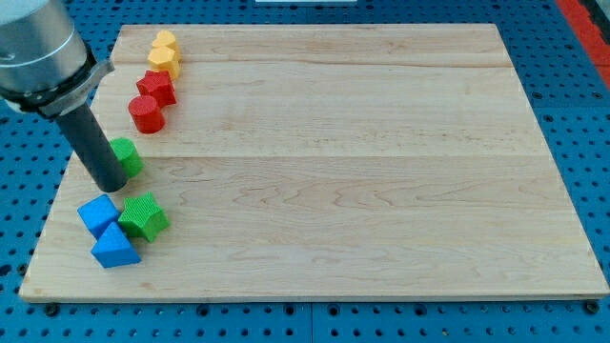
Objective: Place the green circle to the bottom of red circle
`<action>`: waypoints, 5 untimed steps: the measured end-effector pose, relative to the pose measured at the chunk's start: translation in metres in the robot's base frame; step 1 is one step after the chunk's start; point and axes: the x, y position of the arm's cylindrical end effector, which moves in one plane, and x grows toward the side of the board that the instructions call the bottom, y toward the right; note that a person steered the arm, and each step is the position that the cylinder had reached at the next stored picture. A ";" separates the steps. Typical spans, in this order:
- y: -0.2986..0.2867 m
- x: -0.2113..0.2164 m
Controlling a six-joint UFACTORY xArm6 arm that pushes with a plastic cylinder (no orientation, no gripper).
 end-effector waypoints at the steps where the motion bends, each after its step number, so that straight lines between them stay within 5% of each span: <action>1: -0.005 -0.012; 3: -0.043 -0.020; 5: 0.001 -0.027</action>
